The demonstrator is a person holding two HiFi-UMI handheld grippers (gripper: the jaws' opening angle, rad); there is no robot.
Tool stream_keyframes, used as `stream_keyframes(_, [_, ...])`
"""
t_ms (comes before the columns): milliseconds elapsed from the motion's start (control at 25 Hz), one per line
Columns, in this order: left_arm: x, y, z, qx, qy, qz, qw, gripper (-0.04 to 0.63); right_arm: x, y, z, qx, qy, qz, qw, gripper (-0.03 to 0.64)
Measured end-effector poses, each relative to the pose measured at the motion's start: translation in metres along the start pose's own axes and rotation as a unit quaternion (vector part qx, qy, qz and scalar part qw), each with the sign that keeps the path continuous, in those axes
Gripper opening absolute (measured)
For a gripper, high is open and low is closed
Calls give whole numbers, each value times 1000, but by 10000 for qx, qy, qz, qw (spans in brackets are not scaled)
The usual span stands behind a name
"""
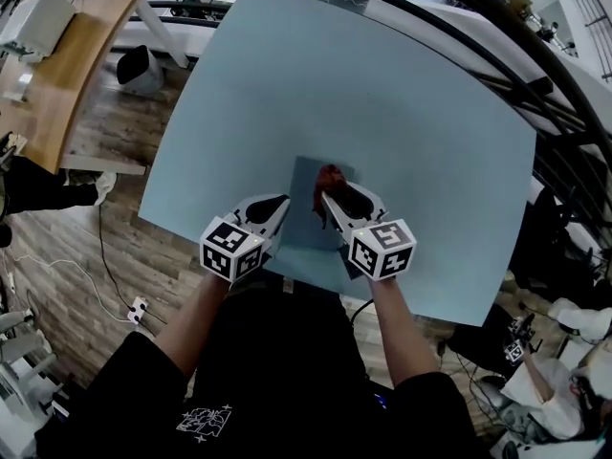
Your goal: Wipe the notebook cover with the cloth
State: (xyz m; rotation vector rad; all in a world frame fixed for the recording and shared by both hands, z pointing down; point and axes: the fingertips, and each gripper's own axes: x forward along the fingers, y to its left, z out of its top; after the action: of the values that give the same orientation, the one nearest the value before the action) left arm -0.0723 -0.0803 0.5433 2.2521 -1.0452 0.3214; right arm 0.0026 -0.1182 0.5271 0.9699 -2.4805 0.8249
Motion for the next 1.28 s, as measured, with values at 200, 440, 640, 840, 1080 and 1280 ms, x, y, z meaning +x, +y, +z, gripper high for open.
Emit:
stream_keyframes(200, [2,4,-14,-67,44,215,9997,8,15,-7,-10,222,31,107,9997,150])
stream_keyframes(440, [3,20,-21,-233,62,385,9990,8,43,-11,-17,536,128,154,9984,150])
stream_keyframes(640, [7,28,-27,-317,74,460,9984,8,67,-6,-25,773,241,218,9965,150])
stream_keyframes(840, [10,37,-27,-375,82,544,9978,8,83,-4,-31,1004,347,201,9941,150])
stream_keyframes(1080, [11,53,-24,-397,83,612,9973,8,101,-5,-28,1437,266,134,9892,150])
stream_keyframes(1280, [15,55,-24,-400,120,583,9974,8,111,-14,-33,1727,398,-11,9842,150])
